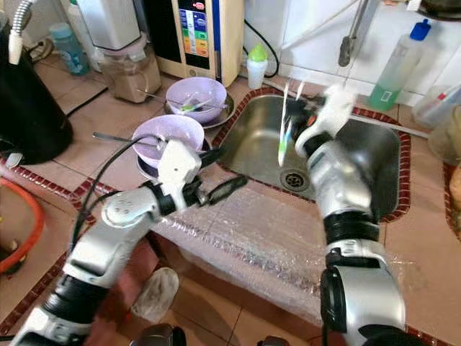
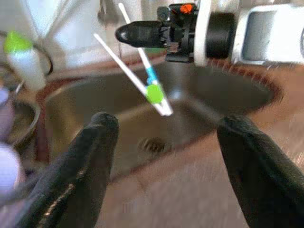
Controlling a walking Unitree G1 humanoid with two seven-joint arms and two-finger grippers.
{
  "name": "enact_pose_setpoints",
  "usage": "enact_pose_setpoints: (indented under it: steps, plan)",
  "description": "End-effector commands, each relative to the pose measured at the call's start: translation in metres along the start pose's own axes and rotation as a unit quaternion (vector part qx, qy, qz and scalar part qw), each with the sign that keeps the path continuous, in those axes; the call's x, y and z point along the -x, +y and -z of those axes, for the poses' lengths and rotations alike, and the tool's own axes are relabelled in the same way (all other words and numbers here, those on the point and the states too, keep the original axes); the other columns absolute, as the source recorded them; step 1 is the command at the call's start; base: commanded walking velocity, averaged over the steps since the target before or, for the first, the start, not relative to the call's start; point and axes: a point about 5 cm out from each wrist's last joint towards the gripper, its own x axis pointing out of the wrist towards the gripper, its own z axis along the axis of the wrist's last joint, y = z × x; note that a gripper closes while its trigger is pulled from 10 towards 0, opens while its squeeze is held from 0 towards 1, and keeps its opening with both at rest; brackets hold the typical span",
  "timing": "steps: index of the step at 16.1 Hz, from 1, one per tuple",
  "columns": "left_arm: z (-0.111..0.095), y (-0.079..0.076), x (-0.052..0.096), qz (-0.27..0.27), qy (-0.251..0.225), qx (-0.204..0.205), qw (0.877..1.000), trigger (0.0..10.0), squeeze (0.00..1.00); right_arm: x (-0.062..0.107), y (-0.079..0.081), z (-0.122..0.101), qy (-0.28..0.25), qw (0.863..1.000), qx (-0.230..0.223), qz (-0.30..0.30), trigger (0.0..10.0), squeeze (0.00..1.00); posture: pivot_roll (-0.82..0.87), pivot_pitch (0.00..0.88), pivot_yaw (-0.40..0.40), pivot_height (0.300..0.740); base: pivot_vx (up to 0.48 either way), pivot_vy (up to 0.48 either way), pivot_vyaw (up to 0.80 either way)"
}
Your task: Kitchen organization
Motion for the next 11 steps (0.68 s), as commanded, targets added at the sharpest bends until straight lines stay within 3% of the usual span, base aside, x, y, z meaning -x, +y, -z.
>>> enact_pose_setpoints:
  steps: [1,2,3,4,5,6,7,11]
  plan:
    - [0.001,-0.003,0.004,0.006,0.003,0.012,1.0,10.0,1.0,-0.002,0.004,0.006,0.012,0.999,0.04,-0.003,2.2,0.0,-0.02,0.018,0.008,0.74,0.0,0.0,0.0]
    - [0.008,-0.003,0.006,0.012,0.021,-0.007,1.0,10.0,1.0,0.0,0.003,0.018,0.031,0.997,0.064,0.013,8.9,0.0,-0.01,0.024,0.009,0.74,0.0,0.0,0.0]
    - [0.011,-0.004,0.005,0.016,0.029,-0.017,0.999,10.0,1.0,0.004,0.0,0.028,0.042,0.997,0.064,0.027,10.0,0.0,0.0,0.022,0.014,0.74,0.0,0.0,0.0]
    - [0.01,-0.004,0.004,0.011,0.028,-0.013,0.999,10.0,1.0,0.006,-0.001,0.035,0.044,0.997,0.048,0.04,10.0,0.0,0.0,0.02,0.018,0.74,0.0,0.0,0.0]
    - [0.008,-0.003,0.001,-0.001,0.029,-0.013,0.999,10.0,1.0,0.009,-0.003,0.043,0.041,0.997,0.037,0.053,10.0,0.31,-0.01,0.018,0.027,0.74,0.0,0.0,0.0]
    - [0.007,-0.003,0.0,-0.006,0.027,-0.011,1.0,10.0,1.0,0.01,-0.003,0.046,0.038,0.997,0.037,0.054,10.0,0.54,-0.01,0.015,0.028,0.74,0.0,0.0,0.0]
    - [0.005,-0.003,-0.001,-0.005,0.024,-0.015,1.0,10.0,1.0,0.012,-0.004,0.048,0.034,0.997,0.037,0.056,10.0,1.0,-0.01,0.013,0.028,0.74,0.0,0.0,0.0]
    - [0.002,0.002,-0.003,-0.013,0.021,-0.026,0.999,10.0,1.0,0.017,-0.004,0.054,0.022,0.997,0.045,0.064,10.0,1.0,-0.01,0.004,0.026,0.74,0.0,0.0,0.0]
